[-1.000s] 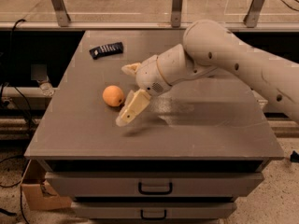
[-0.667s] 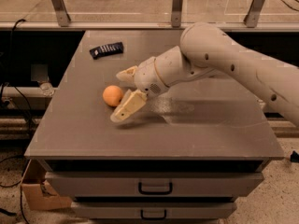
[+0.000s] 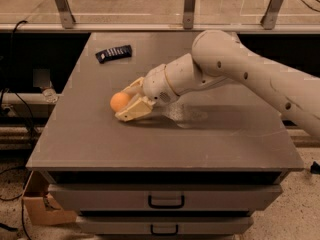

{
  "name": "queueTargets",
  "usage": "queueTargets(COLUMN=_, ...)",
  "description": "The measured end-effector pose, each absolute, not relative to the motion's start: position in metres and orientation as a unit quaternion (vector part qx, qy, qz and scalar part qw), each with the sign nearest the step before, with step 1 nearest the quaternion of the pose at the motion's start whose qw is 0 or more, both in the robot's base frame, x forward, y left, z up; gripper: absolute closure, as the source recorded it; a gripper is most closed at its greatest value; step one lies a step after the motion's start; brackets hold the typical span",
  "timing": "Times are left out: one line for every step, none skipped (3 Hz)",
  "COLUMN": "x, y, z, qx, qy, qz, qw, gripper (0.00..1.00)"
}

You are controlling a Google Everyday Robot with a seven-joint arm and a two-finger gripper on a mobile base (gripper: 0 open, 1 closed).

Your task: Move orange near rxbar blueberry

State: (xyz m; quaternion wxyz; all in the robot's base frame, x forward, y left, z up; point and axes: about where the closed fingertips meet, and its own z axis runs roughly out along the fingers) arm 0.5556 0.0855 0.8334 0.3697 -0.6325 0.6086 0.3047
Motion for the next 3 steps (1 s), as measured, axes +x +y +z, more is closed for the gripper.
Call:
queueTargets(x=0.565, y=0.068, z=0.843, qx=-0.614, qy=0.613, qz=0.303, qw=0.393, gripper=0.88)
queueTargets(x=0.582, y=0.033, z=0.866, qx=-0.59, qy=0.623, qz=0.284, qw=0.427, gripper=1.0)
queueTargets(x=0.601, y=-0.008, z=0.887, qx=-0.564, qy=0.648, qz=0.255, qw=0.444, gripper=1.0)
